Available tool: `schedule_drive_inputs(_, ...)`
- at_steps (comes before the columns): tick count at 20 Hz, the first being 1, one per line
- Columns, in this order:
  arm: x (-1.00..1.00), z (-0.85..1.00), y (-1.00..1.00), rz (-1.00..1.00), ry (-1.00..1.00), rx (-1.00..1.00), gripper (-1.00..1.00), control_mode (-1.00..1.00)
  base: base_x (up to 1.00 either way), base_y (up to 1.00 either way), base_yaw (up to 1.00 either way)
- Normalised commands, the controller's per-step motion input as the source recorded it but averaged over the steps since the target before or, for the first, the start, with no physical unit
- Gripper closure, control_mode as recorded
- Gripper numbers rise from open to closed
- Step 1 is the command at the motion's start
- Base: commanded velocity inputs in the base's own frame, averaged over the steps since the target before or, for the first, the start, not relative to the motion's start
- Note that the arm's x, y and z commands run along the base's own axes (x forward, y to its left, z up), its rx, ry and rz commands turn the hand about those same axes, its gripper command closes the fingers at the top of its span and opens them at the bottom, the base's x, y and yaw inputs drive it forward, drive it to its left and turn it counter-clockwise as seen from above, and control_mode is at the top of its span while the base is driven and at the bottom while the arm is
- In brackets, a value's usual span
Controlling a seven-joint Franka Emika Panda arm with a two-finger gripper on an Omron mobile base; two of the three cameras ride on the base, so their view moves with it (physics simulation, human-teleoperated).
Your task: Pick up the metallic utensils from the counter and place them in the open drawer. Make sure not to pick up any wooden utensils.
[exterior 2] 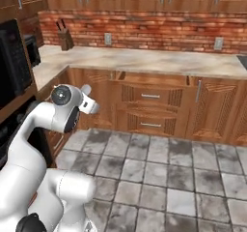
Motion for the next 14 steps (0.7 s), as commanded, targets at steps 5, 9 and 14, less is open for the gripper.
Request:
schedule_drive_inputs(5, 0.0, 0.0, 0.0, 0.0, 0.0, 0.0, 1.0, 1.0, 1.0, -0.28, 0.33)
schedule_drive_inputs(9, 0.0, 0.0, 0.0, 0.0, 0.0, 0.0, 1.0, 1.0, 1.0, -0.3, 0.37)
schedule_drive_inputs(14, 0.0, 0.0, 0.0, 0.0, 0.0, 0.0, 1.0, 1.0, 0.51, -0.55, 0.4)
